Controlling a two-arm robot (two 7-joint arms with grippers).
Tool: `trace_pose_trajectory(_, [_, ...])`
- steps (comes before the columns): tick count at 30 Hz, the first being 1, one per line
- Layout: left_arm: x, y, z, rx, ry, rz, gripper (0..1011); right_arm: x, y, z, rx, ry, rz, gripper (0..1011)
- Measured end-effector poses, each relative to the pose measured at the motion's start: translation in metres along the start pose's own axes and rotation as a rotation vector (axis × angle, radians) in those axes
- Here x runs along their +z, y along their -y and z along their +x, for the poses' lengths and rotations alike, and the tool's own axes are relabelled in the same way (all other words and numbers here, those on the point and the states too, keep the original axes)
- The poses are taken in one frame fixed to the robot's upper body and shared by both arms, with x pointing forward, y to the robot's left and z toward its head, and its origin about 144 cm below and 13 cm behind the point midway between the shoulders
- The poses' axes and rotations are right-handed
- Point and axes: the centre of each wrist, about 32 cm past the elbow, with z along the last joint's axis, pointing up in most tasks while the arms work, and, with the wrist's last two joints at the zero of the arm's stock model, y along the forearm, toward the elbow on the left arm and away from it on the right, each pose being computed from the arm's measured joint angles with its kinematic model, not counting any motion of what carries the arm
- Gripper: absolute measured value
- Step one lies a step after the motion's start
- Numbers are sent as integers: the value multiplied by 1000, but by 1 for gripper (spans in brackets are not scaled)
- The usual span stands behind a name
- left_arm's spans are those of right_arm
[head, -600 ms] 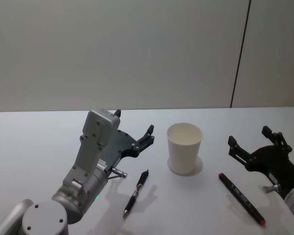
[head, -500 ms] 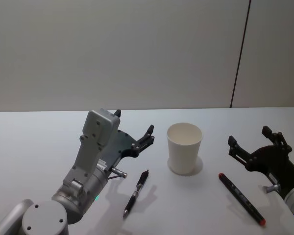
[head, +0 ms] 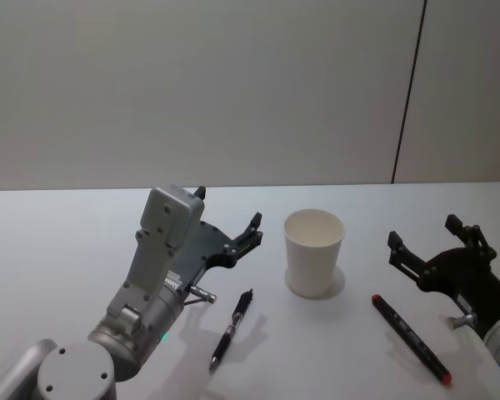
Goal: Place the pen into the pen holder.
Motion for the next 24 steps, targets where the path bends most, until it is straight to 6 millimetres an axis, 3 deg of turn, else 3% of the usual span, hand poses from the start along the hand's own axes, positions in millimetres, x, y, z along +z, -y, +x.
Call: trace_pose_trajectory(24, [0,0,0,0,0,0,1003,2,0,2,-7,-41,-57,1002])
